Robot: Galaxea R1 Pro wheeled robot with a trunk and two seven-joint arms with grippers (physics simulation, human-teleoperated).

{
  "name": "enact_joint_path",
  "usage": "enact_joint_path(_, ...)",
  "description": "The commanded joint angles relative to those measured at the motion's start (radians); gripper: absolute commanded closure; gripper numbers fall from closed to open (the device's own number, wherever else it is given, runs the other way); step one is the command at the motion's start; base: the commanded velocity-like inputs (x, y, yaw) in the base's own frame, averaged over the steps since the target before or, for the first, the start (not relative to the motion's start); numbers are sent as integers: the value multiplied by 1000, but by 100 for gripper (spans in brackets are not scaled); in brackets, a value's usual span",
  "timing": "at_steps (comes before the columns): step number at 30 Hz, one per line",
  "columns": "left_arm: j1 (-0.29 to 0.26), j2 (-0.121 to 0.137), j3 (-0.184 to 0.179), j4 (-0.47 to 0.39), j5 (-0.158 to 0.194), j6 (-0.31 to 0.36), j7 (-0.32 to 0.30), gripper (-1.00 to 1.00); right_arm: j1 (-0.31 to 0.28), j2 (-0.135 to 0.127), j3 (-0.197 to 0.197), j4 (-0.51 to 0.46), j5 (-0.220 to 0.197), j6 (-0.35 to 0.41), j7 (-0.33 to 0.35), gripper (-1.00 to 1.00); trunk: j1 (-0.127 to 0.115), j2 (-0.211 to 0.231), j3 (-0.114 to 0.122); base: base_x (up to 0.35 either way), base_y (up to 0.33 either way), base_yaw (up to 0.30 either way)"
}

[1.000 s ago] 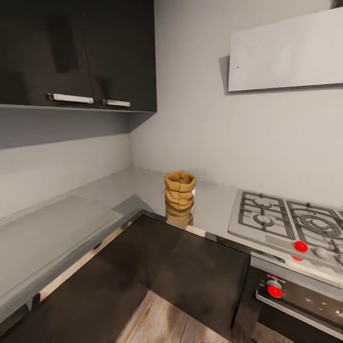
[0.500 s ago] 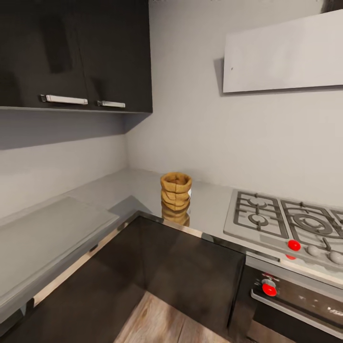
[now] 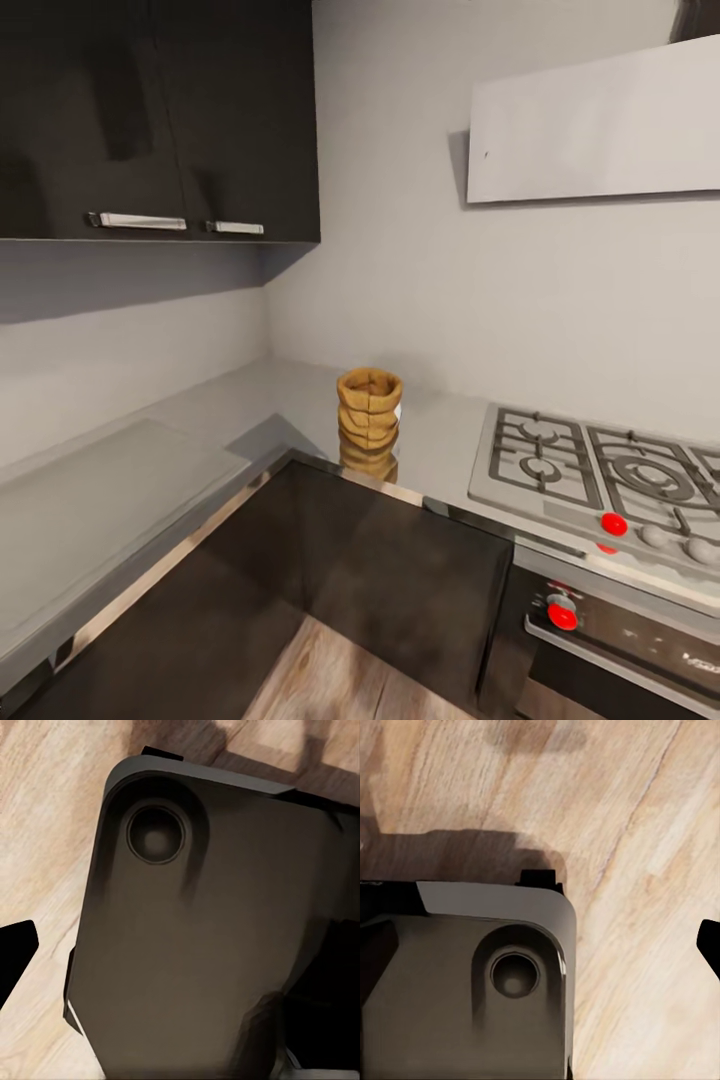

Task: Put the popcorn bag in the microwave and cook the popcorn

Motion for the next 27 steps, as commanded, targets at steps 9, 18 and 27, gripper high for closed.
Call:
enact_joint_path(9, 0, -3, -1, -2, -1, -2, 1, -100, -1, -2, -8, 3, 9, -5, 3, -100, -35, 63, 27, 0, 0, 0)
enact_joint_path(18, 0, -3, -3, -2, -1, -2, 1, -100, -1, -3, -9, 2, 9, -6, 2, -100, -69, 126, 56, 0, 0, 0)
enact_joint_path(27, 0, -2, 0, -2, 3, -2, 1, -100, -1, -1, -8, 3, 11, -6, 2, -100, -104, 189, 84, 0, 0, 0)
